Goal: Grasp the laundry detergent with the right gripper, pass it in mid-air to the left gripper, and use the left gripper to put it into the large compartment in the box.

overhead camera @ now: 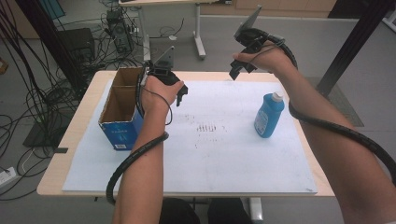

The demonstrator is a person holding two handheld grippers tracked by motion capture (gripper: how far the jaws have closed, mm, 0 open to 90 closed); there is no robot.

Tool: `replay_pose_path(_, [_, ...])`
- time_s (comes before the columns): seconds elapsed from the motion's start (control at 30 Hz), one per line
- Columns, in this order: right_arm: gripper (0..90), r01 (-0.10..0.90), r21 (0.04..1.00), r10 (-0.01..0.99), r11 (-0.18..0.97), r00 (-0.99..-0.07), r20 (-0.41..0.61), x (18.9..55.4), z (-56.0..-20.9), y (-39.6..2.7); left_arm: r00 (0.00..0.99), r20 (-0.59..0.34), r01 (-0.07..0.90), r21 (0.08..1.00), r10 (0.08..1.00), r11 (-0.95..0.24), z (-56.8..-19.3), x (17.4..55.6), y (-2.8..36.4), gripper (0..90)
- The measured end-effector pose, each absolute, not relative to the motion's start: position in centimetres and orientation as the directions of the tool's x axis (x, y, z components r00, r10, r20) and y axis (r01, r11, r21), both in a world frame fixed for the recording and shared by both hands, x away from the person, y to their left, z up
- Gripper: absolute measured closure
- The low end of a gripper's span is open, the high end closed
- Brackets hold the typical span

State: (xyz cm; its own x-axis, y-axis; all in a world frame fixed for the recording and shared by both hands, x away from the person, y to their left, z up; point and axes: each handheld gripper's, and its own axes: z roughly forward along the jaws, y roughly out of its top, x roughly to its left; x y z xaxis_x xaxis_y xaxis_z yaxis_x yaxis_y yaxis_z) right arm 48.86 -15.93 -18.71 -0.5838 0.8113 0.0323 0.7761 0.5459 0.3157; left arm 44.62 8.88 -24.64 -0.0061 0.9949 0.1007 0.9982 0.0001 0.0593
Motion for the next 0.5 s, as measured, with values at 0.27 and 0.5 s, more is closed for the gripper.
replay_pose_path(0.27, [6.5,0.78,0.31,0.812,0.543,-0.582,0.044,48.87,-18.88,-15.84,-0.007,0.103,0.999,0.051,0.995,0.001,-24.79,44.56,8.83,6.5])
replay_pose_path(0.5, [7.0,0.79,0.305,0.819,0.532,-0.571,0.051,48.72,-18.9,-15.9,-0.012,0.108,0.999,0.054,0.994,0.006,-24.62,44.38,8.87,6.5])
